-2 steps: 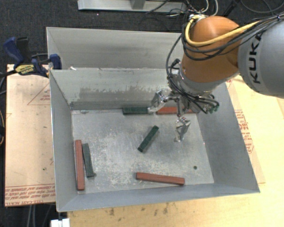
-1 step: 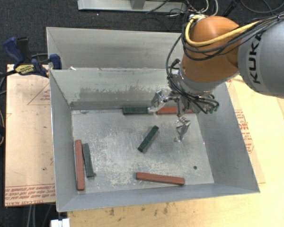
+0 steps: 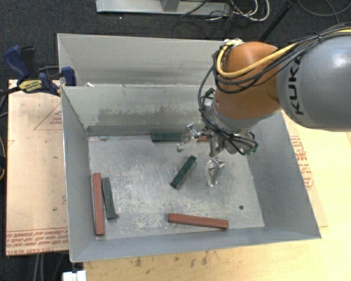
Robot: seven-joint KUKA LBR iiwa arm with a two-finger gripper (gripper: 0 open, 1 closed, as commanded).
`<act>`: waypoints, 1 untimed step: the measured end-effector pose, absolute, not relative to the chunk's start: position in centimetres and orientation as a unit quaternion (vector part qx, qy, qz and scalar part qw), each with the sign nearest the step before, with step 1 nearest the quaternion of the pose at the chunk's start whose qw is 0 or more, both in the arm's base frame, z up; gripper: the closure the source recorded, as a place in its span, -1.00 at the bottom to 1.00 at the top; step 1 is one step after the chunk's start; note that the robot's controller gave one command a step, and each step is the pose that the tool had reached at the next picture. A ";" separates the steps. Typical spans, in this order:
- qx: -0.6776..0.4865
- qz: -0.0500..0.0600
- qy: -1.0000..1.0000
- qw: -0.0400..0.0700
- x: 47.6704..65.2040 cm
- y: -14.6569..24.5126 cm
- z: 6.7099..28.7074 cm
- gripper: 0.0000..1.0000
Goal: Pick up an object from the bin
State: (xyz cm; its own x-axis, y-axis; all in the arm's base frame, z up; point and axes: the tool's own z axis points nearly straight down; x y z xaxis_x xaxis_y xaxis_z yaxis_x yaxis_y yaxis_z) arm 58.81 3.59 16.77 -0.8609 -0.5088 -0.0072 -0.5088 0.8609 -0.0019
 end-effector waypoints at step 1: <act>-0.301 0.000 0.954 0.001 57.4 3.8 12.0 -1.00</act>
Offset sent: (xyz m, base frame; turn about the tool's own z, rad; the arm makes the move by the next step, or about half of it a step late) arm 0.0503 -0.0540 -0.0977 -0.0580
